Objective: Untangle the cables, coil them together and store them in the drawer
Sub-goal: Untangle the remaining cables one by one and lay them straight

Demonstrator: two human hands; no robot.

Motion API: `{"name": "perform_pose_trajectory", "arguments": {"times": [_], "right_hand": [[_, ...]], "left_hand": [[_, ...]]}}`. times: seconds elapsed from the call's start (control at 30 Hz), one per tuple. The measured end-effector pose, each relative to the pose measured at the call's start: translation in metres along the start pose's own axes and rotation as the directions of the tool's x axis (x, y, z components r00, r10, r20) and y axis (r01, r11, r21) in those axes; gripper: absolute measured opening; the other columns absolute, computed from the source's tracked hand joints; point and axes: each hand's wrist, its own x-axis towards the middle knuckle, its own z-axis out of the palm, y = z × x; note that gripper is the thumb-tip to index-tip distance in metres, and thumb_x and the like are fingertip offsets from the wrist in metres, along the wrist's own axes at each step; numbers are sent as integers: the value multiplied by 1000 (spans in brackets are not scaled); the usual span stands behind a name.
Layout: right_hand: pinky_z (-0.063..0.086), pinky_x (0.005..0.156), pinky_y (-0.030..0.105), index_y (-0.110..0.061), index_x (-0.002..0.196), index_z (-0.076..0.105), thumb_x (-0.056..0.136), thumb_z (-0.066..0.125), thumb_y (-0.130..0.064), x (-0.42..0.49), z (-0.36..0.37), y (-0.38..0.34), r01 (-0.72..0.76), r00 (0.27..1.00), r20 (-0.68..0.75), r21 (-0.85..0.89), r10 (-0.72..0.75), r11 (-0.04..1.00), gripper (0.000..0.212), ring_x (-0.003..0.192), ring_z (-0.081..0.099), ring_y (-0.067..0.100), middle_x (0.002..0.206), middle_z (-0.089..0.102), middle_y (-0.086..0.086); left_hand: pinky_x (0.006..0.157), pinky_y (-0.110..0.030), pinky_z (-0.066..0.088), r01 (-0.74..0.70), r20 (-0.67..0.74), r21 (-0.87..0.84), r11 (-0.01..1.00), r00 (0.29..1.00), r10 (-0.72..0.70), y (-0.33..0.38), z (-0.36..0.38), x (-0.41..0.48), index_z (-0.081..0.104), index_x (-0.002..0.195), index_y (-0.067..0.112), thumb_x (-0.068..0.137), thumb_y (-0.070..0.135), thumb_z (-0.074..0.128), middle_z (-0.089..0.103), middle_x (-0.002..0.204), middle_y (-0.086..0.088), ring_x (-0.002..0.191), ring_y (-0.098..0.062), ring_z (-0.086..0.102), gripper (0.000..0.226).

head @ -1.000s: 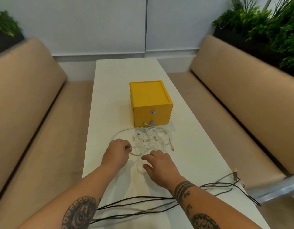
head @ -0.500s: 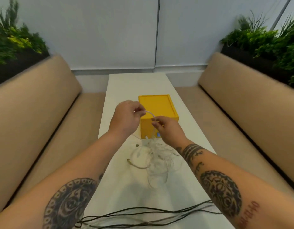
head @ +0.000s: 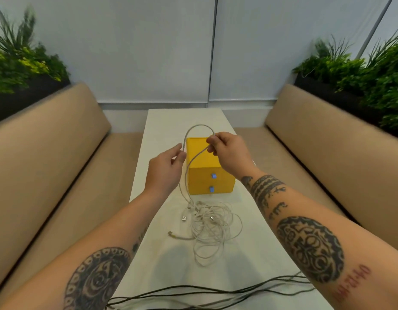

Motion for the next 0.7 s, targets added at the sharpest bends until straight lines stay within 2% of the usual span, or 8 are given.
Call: {"name": "perform_pose_trajectory", "arguments": {"times": [0.1,0.2,0.27,0.33,0.4,0.5,0.57,0.7], "right_hand": [[56,77,43,-24,86,71,100,53,-28,1,-7,-16,3,999,-43,95,1,995,24,70,62,12,73,71,-5],[56,79,40,-26,83,69,101,53,-25,2,-13,-33,32,997,-71,153,-21,988,24,71,63,11,70,70,-5],[56,74,37,-26,83,69,101,53,-25,2,-16,-41,36,997,-81,194,-20,980,23,72,64,10,70,70,-5],[51,65,27,-25,86,69,101,53,-25,0,-18,-48,35,996,-90,241,-14,970,22,73,65,7,72,71,-5],[46,64,23,-25,87,69,101,53,-25,-2,-20,-52,38,995,-99,290,-10,956,22,74,66,7,74,71,-6],[46,67,28,-24,88,69,102,52,-25,-3,-24,-56,47,994,-109,354,-9,934,22,75,67,9,74,72,-5],[47,66,29,-22,89,69,102,51,-25,-5,-26,-56,43,994,-112,398,1,917,22,76,66,10,75,71,-4],[47,66,28,-20,91,66,104,48,-26,-8,-31,-54,25,996,-82,518,20,855,23,82,66,11,77,68,-2]], "left_hand": [[87,-18,36,62,34,35,997,997,-63,-8,2,-4,57,139,24,101,36,52,66,129,1,113,-10,61,40],[90,-18,36,91,70,44,995,993,-94,-11,5,-8,60,136,25,100,39,55,65,131,-2,126,-17,56,39],[88,-20,38,100,80,16,995,992,-101,-9,8,-9,63,133,27,98,40,57,68,127,0,120,-17,60,37],[82,-22,40,93,77,-8,996,993,-92,-4,11,-8,64,131,30,98,39,58,71,121,0,106,-15,64,34],[83,-25,44,84,75,-35,996,994,-81,0,14,-7,63,131,32,98,39,58,71,122,2,105,-16,66,34],[92,-38,54,101,51,-95,990,994,-96,3,17,-1,60,135,31,97,42,58,72,116,7,100,-19,69,40],[91,-45,55,117,35,-141,983,993,-113,5,19,3,56,140,29,96,42,58,73,109,11,101,-16,67,46],[84,-46,58,158,83,-156,975,986,-146,11,24,10,45,147,30,97,42,56,74,87,7,91,-12,67,53]]}}
